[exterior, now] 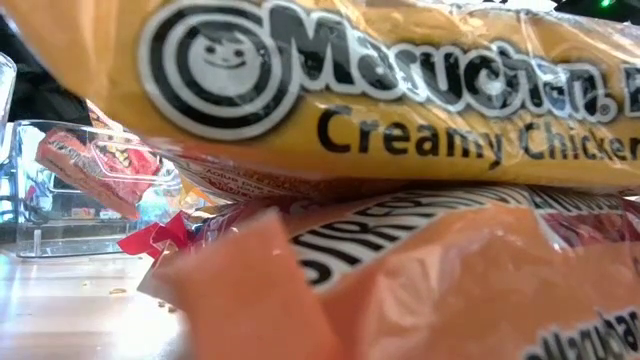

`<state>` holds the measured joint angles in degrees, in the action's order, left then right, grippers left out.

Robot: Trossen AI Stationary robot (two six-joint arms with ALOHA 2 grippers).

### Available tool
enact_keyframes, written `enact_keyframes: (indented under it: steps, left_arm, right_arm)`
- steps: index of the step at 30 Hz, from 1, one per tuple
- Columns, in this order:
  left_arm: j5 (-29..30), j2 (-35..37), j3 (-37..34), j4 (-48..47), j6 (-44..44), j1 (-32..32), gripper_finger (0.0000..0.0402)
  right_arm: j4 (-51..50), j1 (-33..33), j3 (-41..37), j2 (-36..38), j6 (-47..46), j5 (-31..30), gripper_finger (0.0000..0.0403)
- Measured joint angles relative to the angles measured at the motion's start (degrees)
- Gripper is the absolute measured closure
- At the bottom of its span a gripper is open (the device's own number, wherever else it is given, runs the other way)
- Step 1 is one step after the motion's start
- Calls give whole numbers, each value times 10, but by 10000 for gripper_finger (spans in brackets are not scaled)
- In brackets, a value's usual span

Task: Sort Maruchan noodles
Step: Put the noodles pack into the middle transparent bin

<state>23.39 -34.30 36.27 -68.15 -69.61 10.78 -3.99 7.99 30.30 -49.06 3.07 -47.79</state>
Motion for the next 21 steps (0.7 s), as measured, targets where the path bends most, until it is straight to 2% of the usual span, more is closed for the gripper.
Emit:
enact_keyframes:
  steps: [11, 21]
  left_arm:
    - [74, -95, -9, -3, -106, 0, 272]
    - [74, -174, -5, 1, -119, 0, 236]
  right_arm:
    - [0, 0, 0, 0, 0, 0, 303]
    - [0, 0, 0, 0, 0, 0, 303]
